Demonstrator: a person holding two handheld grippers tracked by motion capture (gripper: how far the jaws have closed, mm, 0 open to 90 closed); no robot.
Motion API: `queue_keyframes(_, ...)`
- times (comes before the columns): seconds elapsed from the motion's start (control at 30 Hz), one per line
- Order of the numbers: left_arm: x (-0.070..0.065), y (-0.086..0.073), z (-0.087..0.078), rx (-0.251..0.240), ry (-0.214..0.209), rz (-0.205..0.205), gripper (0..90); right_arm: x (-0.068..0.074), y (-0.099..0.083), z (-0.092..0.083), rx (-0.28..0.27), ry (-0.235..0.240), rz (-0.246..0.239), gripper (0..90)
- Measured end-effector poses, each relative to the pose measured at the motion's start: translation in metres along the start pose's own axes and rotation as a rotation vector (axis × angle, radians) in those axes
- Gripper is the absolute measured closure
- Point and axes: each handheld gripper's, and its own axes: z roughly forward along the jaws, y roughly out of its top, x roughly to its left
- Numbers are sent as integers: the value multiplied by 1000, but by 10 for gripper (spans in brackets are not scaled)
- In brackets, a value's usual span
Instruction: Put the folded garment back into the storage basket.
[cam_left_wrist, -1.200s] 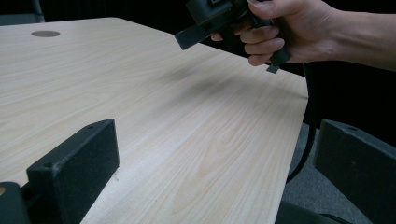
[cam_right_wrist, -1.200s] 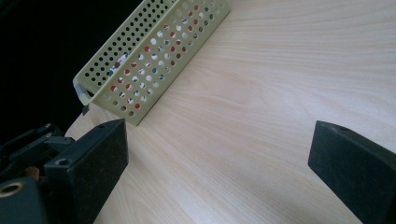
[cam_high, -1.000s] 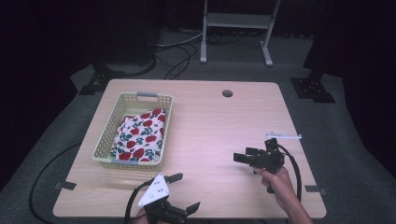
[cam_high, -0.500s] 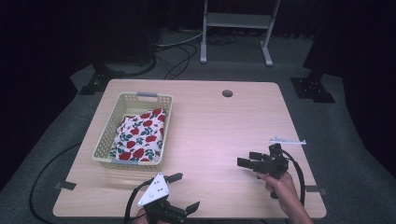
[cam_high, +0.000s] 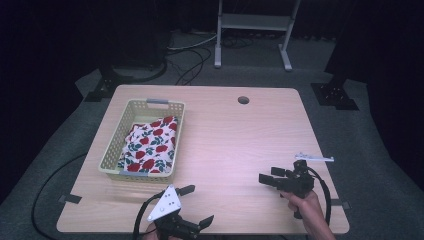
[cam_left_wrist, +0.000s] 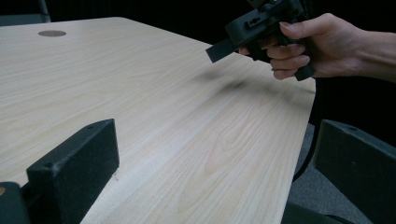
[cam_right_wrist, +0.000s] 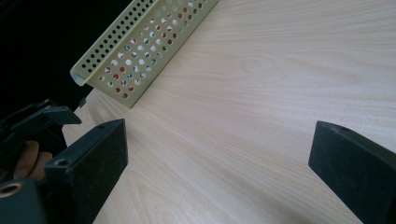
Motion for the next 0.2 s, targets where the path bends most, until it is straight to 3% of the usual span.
queue_keyframes(0.2,0,2,-3,-17,-1,1,0,3,-8,-12,-52,-9,4,33)
